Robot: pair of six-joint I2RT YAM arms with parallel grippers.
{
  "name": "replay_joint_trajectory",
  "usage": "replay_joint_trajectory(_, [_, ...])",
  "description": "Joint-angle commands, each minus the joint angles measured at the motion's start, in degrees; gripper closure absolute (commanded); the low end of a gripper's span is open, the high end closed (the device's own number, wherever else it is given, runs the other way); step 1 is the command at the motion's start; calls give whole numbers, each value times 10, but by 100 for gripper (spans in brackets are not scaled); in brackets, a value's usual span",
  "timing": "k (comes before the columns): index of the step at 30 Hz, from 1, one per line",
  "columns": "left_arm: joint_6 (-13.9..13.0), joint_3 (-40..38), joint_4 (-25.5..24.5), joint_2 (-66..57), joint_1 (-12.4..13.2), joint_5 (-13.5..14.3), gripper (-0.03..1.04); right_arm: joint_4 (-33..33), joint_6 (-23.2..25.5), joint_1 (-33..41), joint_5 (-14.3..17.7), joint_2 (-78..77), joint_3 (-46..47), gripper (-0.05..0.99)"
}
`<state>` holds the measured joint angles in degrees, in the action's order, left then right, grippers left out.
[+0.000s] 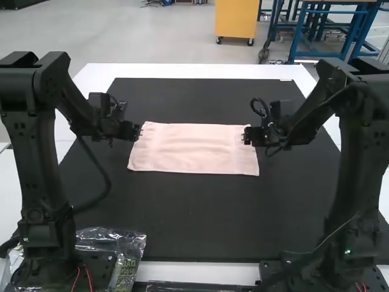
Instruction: Fold the towel.
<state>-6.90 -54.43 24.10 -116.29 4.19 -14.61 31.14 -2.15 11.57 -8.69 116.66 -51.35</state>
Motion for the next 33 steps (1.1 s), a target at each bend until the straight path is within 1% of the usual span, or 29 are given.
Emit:
replay_joint_trajectory(1, [-9,-24,5,-11,-10,-6,6,7,-7,8,8,12,-25,3])
replay_joint_trajectory(14, [-9,-54,7,-53,-11,-5,6,6,-10,9,8,63,-80,3])
replay_joint_trajectory(19, [-8,-63,10,-68,-11,-5,7,1,-27,16,22,71,-88,3])
replay_joint_trajectory(24, [-8,-71,10,-83,-11,-4,8,-4,-29,20,24,76,-89,3])
replay_joint_trajectory(27, [-7,-71,22,-90,-11,-3,8,-4,-34,20,24,79,-89,3])
replay_joint_trajectory(28, [-7,-71,24,-92,-11,-3,8,-4,-39,20,24,81,-89,7])
replay_joint_trajectory(29, [-7,-72,28,-95,-11,-3,10,-5,-44,21,24,81,-88,19])
replay_joint_trajectory(30, [-7,-71,34,-99,-11,-2,18,-5,-51,20,17,82,-87,44])
replay_joint_trajectory(31, [-7,-72,37,-104,-11,-2,36,-4,-65,21,7,82,-85,78])
replay_joint_trajectory(32, [-6,-72,39,-110,-11,-2,62,-2,-74,21,0,82,-84,97])
replay_joint_trajectory(33, [-2,-73,46,-116,-10,-2,91,-3,-76,20,-2,82,-84,96])
